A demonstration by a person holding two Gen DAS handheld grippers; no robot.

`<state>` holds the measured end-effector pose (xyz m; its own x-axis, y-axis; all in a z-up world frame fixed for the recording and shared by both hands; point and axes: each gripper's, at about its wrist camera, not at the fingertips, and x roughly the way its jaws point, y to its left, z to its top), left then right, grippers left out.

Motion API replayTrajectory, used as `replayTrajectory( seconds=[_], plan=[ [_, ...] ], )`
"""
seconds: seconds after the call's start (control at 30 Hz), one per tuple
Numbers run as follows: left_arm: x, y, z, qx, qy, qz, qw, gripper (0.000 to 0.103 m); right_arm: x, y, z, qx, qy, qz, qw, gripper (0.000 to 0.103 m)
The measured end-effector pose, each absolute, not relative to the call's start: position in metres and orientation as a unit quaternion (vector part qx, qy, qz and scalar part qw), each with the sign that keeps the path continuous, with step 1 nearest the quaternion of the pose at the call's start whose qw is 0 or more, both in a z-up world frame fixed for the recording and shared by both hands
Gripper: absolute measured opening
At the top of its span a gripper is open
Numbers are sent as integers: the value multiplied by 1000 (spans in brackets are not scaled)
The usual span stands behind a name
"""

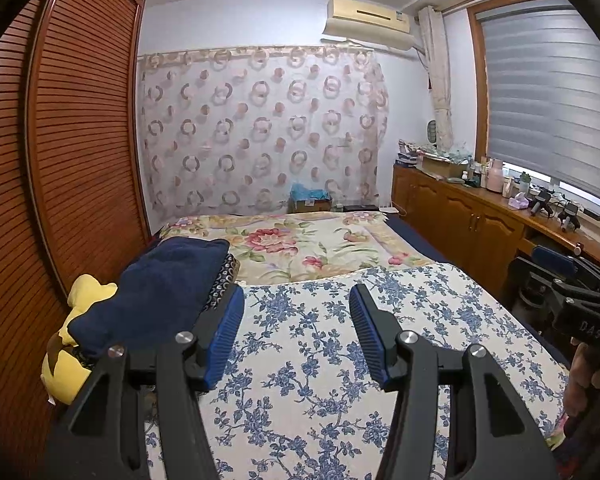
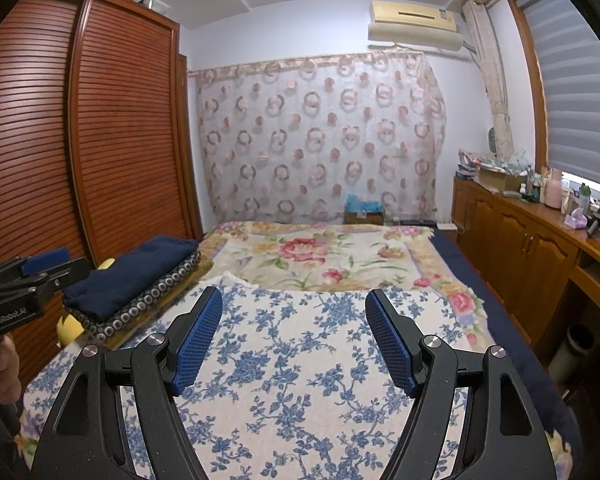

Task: Fold small clothes

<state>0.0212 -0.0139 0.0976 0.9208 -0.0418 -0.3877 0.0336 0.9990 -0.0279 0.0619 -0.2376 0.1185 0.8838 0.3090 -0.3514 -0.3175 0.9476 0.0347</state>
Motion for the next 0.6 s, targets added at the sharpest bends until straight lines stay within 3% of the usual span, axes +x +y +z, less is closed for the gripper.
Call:
replayTrajectory(
  seconds=[0.6],
  plan=[
    [20, -3, 91, -13, 195, -14, 981, 54, 63, -237, 118, -12, 181, 160, 970, 76]
  ],
)
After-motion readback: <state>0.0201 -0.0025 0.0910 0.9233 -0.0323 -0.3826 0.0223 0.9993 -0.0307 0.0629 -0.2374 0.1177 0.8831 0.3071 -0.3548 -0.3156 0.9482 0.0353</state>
